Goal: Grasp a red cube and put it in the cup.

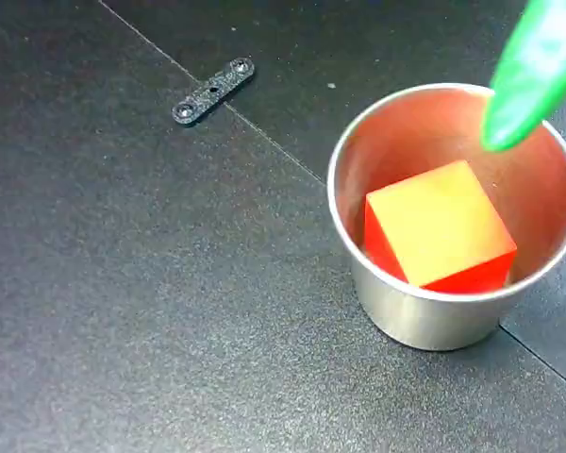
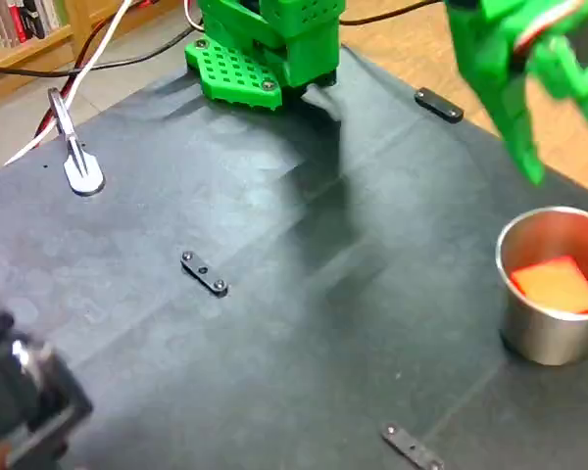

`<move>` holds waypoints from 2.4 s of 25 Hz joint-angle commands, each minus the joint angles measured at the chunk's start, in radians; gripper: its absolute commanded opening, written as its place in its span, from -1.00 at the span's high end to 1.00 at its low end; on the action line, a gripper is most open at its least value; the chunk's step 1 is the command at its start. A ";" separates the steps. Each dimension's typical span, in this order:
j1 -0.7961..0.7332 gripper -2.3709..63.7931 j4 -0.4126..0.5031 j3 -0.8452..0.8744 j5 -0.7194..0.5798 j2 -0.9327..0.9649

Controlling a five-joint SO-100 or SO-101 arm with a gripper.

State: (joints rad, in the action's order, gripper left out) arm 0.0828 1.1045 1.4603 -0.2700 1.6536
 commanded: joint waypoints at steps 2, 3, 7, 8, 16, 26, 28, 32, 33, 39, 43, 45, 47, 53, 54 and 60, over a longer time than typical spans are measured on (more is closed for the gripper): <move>-0.025 0.09 0.006 -0.008 0.006 0.077; -0.032 0.09 0.008 -0.006 0.006 0.091; -0.038 0.09 0.009 -0.003 0.006 0.155; -0.038 0.09 0.011 -0.003 0.008 0.178; -0.041 0.09 0.176 -0.003 0.066 0.371; -0.041 0.09 0.287 0.008 0.305 0.575; -0.041 0.09 0.288 0.051 0.307 0.598; -0.041 0.10 0.288 0.173 0.287 0.686; -0.040 0.10 0.288 0.195 0.287 0.704; -0.040 0.10 0.276 0.212 0.282 0.721; -0.040 0.10 0.287 0.206 0.279 0.713; -0.040 0.10 0.287 0.213 0.242 0.713; -0.040 0.09 0.287 0.213 0.183 0.713; -0.038 0.09 0.279 0.215 0.155 0.710; -0.038 0.09 0.279 0.215 0.155 0.710; -0.038 0.10 0.287 0.215 0.155 0.712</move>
State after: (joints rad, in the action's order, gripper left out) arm 0.0491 1.3867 1.6782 -0.1074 2.3654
